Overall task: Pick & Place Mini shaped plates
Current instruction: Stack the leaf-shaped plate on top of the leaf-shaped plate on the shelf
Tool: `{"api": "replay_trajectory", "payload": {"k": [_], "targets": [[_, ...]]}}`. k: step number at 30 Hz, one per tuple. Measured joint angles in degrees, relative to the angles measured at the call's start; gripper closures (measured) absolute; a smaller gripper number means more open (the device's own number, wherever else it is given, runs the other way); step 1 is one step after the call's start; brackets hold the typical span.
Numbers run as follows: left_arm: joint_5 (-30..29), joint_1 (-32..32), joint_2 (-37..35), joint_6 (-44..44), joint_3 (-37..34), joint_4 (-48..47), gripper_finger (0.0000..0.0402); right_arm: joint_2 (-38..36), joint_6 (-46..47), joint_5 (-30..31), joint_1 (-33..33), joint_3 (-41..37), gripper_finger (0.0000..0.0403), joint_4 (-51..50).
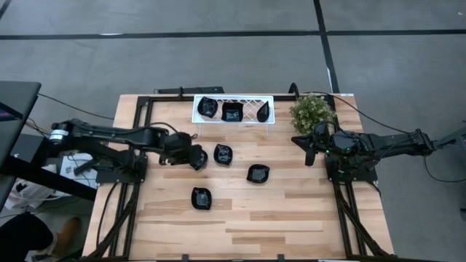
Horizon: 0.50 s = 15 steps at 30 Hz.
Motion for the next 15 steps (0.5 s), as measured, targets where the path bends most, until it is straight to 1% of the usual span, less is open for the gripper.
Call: {"api": "replay_trajectory", "payload": {"k": [7,12,15], "targets": [[-0.3,-0.6,6.8,-1.7,0.0,0.0,0.0234,0.0,0.0,0.0,0.0,0.0,0.0381,0.0],[-4.6,0.9,10.9,-1.7,0.0,0.0,0.0234,0.0,0.0,0.0,0.0,0.0,0.0381,0.0],[-5.7,2.6,13.0,-1.7,0.0,-0.1,0.0234,0.0,0.0,0.0,0.0,0.0,0.0381,0.0]]}}
